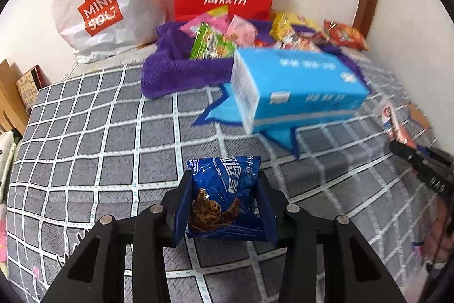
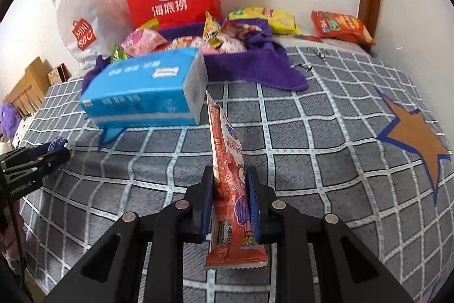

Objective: Organize snacks
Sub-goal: 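Lift both held snacks and carry them toward the purple towel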

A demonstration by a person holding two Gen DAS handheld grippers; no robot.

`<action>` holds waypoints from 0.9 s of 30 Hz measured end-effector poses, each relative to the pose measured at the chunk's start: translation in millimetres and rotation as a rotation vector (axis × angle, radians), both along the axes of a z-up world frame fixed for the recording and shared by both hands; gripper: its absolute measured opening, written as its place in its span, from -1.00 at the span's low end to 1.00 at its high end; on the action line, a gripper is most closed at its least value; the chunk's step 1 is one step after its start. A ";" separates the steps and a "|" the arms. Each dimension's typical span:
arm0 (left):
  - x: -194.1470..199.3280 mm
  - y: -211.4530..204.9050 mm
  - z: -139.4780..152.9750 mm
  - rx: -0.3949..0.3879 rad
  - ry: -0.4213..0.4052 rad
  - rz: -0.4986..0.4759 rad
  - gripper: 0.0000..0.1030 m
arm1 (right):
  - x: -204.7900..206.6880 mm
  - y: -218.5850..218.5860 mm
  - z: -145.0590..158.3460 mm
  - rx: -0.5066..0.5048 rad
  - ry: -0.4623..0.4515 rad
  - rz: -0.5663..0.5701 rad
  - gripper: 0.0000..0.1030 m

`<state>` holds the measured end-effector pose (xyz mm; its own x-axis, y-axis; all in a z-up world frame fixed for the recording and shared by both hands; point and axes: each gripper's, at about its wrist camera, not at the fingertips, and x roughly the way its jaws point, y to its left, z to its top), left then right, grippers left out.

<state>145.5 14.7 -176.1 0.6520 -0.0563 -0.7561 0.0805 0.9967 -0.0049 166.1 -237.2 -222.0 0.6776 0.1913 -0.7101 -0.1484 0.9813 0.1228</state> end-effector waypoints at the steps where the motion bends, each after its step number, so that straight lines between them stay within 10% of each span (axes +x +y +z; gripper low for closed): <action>1: -0.9 -0.4 4.3 -0.010 -0.003 -0.003 -0.22 | -2.2 0.5 2.8 -0.004 -0.006 -0.002 -0.57; 27: -8.8 -23.7 72.7 -0.083 -0.044 -0.094 -0.21 | -24.7 33.0 71.0 0.010 -0.063 0.032 -0.57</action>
